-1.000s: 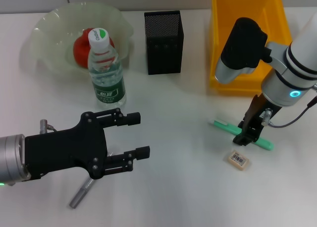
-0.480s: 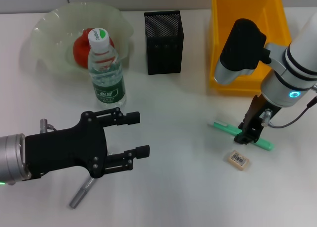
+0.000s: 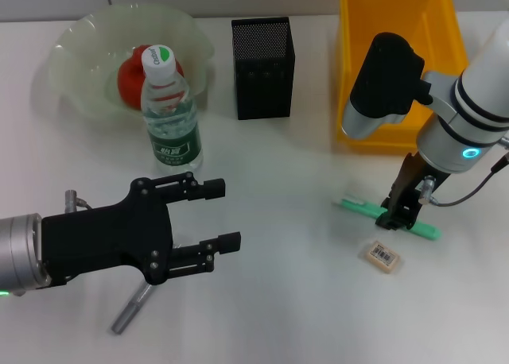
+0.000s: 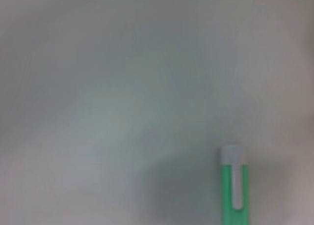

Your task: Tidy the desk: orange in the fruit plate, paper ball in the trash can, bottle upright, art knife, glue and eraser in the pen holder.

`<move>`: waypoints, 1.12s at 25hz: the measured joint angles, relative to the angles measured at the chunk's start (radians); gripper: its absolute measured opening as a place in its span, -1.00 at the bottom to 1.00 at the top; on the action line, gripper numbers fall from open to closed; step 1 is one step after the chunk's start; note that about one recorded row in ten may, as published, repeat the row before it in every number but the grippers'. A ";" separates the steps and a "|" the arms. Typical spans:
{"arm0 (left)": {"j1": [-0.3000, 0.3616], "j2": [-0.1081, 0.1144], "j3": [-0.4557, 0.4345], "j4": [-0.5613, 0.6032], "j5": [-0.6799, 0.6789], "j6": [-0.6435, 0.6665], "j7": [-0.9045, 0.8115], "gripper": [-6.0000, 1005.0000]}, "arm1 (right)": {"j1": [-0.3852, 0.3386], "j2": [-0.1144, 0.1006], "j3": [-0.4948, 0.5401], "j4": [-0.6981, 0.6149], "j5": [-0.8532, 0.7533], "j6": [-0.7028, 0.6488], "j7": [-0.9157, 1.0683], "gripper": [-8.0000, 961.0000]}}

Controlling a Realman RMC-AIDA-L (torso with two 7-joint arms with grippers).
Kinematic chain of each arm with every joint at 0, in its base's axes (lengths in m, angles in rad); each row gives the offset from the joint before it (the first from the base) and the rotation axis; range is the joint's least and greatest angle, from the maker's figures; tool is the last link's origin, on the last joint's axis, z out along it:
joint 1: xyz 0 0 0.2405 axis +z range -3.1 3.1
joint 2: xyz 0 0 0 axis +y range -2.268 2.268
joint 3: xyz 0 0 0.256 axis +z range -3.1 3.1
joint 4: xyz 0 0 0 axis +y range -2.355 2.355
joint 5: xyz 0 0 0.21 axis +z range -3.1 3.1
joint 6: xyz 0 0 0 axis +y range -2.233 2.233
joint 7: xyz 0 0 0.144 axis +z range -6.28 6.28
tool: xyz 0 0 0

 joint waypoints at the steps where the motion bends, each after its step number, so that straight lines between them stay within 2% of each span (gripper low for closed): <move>1: 0.000 0.000 0.000 0.000 0.000 0.000 0.000 0.36 | -0.001 0.000 0.000 -0.001 0.000 0.000 0.000 -0.49; 8: -0.002 0.000 -0.004 0.000 0.000 0.000 0.000 0.36 | -0.012 0.000 0.000 -0.023 0.005 0.002 0.000 -0.64; 12: -0.002 0.000 -0.004 0.000 0.000 0.000 0.000 0.36 | -0.030 0.000 0.008 -0.052 0.007 0.002 0.000 -0.64; 19: -0.002 0.000 -0.004 0.000 0.000 0.000 0.000 0.36 | -0.135 -0.004 0.020 -0.236 0.062 -0.018 -0.003 -0.63; 23: -0.002 0.000 -0.004 0.000 0.000 0.000 0.000 0.36 | -0.205 -0.002 0.082 -0.341 0.109 -0.018 -0.036 -0.63; 25: -0.002 -0.001 -0.004 0.000 0.000 0.000 0.000 0.36 | -0.230 -0.002 0.133 -0.361 0.180 -0.012 -0.071 -0.63; 26: -0.002 -0.001 -0.004 0.000 0.000 0.000 0.000 0.36 | -0.249 -0.002 0.192 -0.367 0.255 -0.002 -0.111 -0.63; 28: -0.002 -0.002 -0.004 0.000 0.000 0.000 0.000 0.36 | -0.258 -0.003 0.223 -0.366 0.300 0.009 -0.137 -0.64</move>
